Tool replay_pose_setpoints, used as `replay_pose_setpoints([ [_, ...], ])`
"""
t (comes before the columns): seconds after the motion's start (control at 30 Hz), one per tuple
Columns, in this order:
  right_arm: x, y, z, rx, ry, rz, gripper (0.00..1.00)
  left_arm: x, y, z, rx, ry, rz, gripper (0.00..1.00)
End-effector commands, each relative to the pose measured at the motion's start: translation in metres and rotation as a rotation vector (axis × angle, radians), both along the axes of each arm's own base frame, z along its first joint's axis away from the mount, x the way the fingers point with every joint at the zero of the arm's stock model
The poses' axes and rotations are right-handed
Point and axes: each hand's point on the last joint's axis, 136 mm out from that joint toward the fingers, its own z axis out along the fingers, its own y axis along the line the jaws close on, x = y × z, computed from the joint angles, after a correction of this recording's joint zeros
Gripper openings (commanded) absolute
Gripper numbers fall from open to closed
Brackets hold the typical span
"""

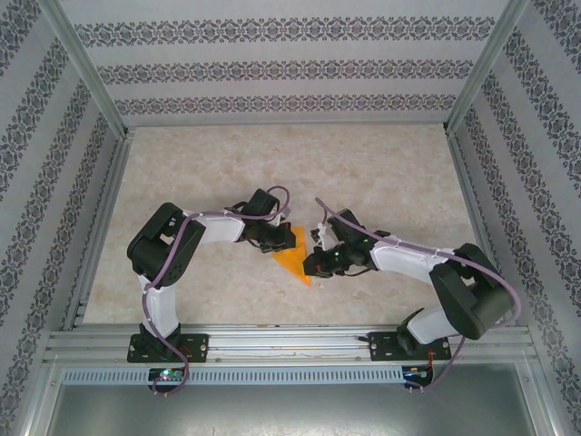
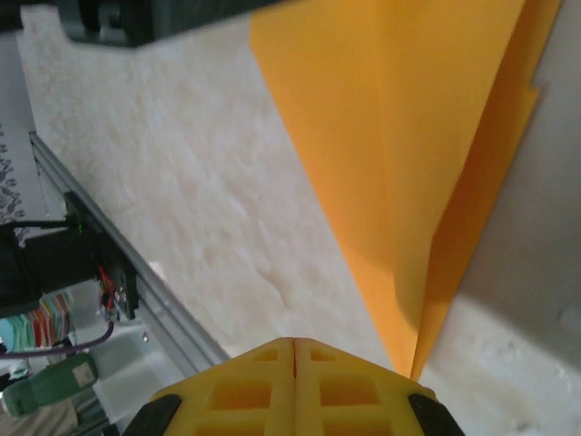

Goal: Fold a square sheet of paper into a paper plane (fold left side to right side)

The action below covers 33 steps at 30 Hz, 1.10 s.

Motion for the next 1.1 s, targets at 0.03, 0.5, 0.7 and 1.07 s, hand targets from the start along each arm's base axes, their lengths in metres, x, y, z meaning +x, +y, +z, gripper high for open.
replay_pose_setpoints([
  [0.03,0.028,0.003,-0.007,-0.035,-0.049,-0.049,0.0,-0.019,0.029,-0.037,0.14,0.086,0.034,0.0],
  [0.5,0.013,-0.026,-0.063,-0.249,0.049,-0.055,0.0,-0.018,0.029,-0.035,0.14,0.082,0.035,0.0],
  [0.7,0.002,-0.04,-0.076,-0.341,0.077,-0.039,0.0,-0.008,0.023,-0.014,0.104,0.024,0.04,0.03],
  [1.07,-0.003,-0.058,-0.092,-0.496,0.072,-0.036,0.0,-0.008,0.016,0.036,-0.012,-0.074,0.042,0.01],
])
